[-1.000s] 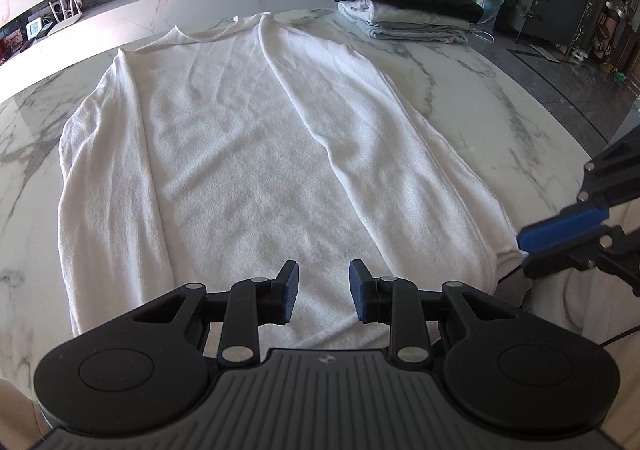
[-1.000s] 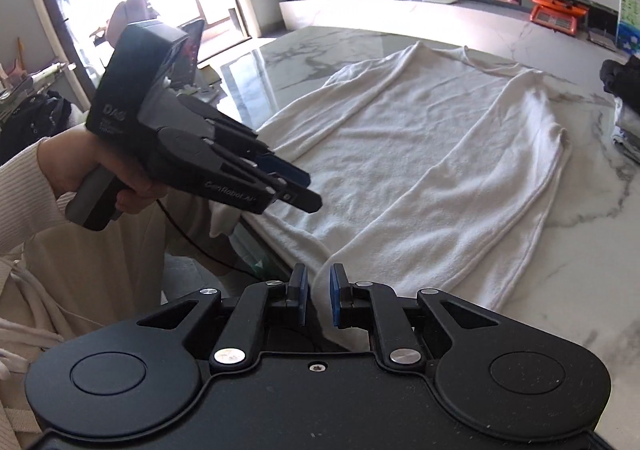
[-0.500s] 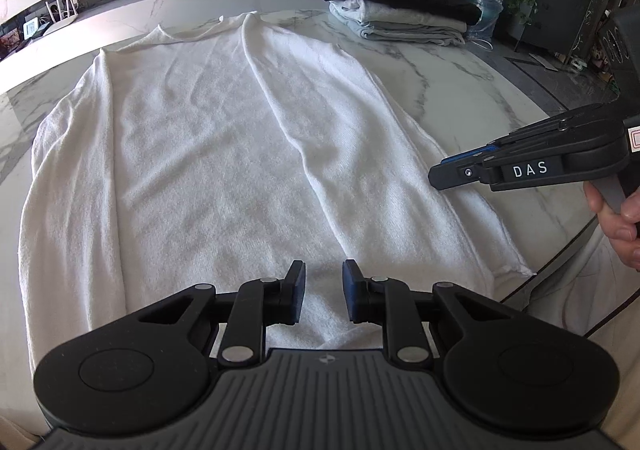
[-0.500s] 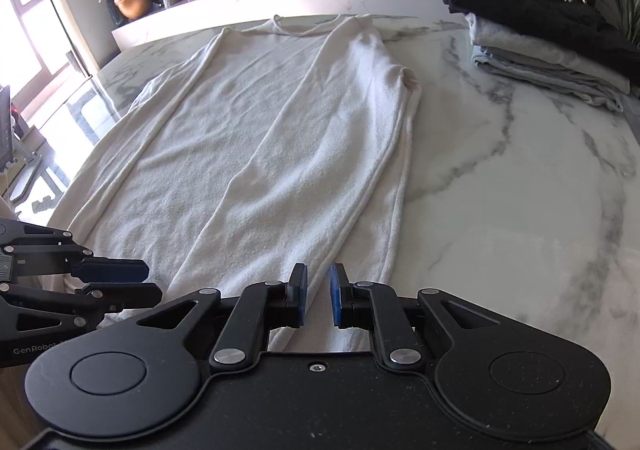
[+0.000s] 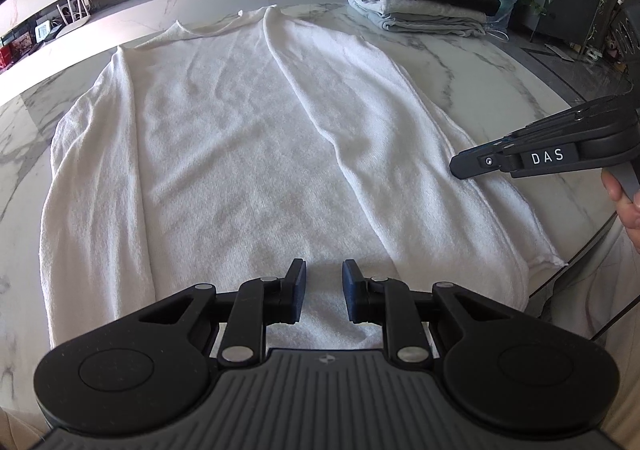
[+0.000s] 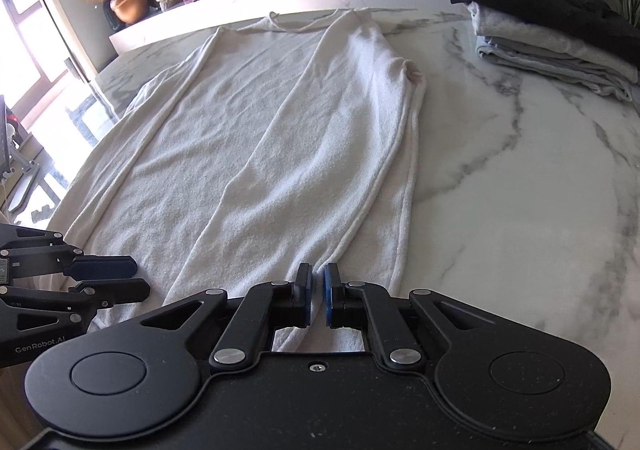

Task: Fold clothes
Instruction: 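Pinch the folded side edge with the right gripper and smooth it straight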

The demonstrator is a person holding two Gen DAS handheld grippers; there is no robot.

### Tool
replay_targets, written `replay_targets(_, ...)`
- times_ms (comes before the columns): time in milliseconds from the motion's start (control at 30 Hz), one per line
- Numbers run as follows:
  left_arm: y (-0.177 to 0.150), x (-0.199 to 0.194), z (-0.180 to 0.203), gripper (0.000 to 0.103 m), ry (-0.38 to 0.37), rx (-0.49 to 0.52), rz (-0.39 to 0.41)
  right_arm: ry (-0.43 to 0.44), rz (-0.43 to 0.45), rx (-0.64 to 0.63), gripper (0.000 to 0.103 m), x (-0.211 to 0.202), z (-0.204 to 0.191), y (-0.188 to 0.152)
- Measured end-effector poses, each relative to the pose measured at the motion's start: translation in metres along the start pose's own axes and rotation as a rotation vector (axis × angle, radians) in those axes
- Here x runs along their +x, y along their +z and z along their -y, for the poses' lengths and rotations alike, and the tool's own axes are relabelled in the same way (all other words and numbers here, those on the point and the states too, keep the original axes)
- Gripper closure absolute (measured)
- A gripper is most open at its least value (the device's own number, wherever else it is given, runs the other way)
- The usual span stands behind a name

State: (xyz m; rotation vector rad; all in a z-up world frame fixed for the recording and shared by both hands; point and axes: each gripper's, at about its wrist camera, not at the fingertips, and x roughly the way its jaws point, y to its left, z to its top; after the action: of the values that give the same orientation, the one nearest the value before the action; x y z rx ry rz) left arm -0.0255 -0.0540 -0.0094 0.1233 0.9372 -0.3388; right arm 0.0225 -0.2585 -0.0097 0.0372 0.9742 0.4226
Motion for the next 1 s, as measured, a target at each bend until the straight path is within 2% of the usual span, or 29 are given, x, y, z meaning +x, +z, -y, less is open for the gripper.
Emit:
replay_targets(367,0.000,-0.001,-0.001,0.085,0.006,0.000,-0.003,-0.128,0.040,0.100,0.101,-0.015,0.026,-0.002)
replay_targets(467,0.000,-0.001,0.000,0.085,0.008,0.002,-0.004,-0.118,0.028,0.123,0.101,-0.014,0.033,-0.003)
replay_targets(600,0.001,-0.002,0.000,0.085,0.011,0.001,-0.009,-0.115,0.007,0.084,0.099,-0.011,0.029,-0.005)
replay_targets(667,0.003,-0.006,-0.002,0.085,-0.003,-0.018,0.003,-0.098,0.020,0.114,0.097,-0.015,0.033,-0.004)
replay_targets(700,0.004,-0.008,-0.002,0.085,-0.014,-0.025,0.013,-0.088,0.035,0.128,0.094,-0.018,0.035,0.000)
replay_targets(800,0.013,-0.015,0.006,0.085,-0.049,-0.022,0.042,-0.072,0.083,0.151,0.095,-0.026,0.040,0.014)
replay_targets(867,0.020,-0.019,0.019,0.085,-0.076,0.011,0.057,-0.106,0.105,0.112,0.094,-0.024,0.040,0.029)
replay_targets(1000,0.019,-0.011,0.040,0.085,-0.112,0.059,0.031,-0.103,0.117,0.060,0.094,-0.004,0.045,0.058)
